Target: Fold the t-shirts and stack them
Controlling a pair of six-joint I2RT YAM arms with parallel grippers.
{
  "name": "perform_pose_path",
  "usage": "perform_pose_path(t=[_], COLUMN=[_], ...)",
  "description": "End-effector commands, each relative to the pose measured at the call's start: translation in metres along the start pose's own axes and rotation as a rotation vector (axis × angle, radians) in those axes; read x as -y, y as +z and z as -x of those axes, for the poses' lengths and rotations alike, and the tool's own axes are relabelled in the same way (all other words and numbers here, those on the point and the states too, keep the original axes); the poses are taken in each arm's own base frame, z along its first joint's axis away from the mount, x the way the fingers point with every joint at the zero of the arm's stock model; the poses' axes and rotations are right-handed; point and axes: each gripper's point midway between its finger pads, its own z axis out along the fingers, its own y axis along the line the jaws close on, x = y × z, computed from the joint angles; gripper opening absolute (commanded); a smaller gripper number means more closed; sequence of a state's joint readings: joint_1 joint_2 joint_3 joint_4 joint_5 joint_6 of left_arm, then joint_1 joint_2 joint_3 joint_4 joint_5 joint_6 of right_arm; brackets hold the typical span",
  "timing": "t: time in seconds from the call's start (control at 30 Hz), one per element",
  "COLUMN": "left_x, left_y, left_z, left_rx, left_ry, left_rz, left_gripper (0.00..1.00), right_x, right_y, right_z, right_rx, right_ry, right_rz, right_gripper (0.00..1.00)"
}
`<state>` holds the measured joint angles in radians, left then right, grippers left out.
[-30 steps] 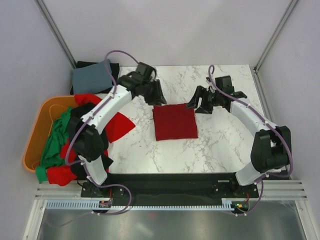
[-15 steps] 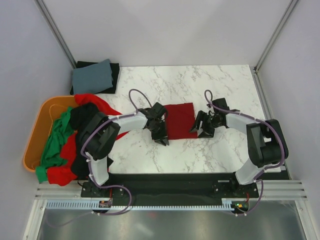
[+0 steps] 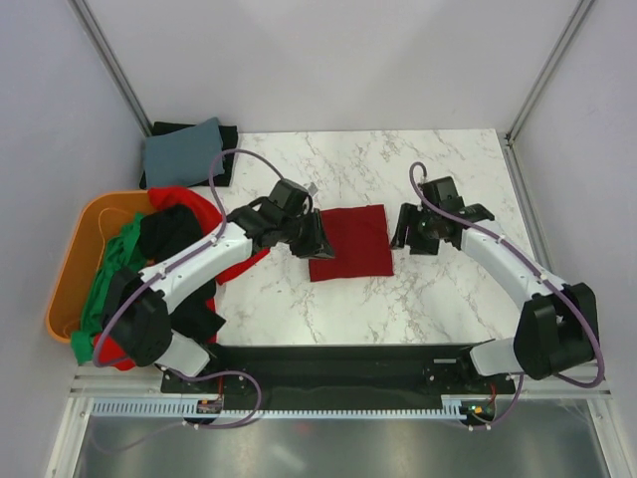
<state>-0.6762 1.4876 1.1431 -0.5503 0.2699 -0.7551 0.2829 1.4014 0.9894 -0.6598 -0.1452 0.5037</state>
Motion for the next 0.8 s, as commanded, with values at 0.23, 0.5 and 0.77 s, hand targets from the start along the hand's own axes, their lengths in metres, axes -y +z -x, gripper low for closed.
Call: perform_pose_path(t=[0.23, 0.5, 0.77], left_x=[-0.037, -0.129, -0.116], left_y=[0.061, 0.083, 0.049], left_z=[0.018, -0.033, -0.022], left_rx=[-0.059, -0.165, -0.139], left_ry=[0.024, -0.001, 0.059], left_rz=[0.154, 0.360, 0.329], left_gripper=[0.21, 0.17, 0.26], right_x=[-0.055, 0.030, 0.022], right_y=[0.030, 0.083, 0.045], right_z=[0.000, -0.070, -0.047], right_rx=[-0.090, -0.230, -0.149], right_ry=[0.002, 0.038, 0.002], right_rz=[0.245, -0.018, -0.032], right_gripper=[0.32, 0.23, 0.37])
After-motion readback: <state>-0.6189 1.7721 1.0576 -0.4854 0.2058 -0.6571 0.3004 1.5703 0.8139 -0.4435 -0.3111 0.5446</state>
